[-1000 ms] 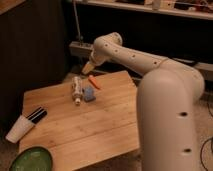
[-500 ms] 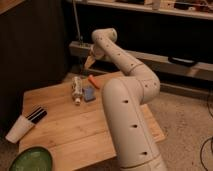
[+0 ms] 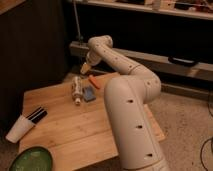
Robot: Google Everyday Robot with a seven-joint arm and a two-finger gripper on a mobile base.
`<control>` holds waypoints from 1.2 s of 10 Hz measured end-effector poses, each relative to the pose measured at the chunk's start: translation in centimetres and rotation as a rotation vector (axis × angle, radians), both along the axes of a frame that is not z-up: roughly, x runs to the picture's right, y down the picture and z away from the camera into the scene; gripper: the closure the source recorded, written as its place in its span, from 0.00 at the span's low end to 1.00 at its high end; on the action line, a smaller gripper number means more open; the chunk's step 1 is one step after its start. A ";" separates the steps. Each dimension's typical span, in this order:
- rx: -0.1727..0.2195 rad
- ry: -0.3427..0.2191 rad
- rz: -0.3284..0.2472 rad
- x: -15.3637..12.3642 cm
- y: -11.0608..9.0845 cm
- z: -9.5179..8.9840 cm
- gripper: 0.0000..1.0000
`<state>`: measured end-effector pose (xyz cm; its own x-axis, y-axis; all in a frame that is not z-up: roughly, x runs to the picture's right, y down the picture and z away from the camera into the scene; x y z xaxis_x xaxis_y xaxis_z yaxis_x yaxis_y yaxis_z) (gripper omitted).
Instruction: Drag the pepper across the table
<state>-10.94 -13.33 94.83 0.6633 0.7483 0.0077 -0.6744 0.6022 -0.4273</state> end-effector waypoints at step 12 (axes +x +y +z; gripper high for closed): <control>-0.009 0.062 0.144 1.0 4.0 3.9 0.20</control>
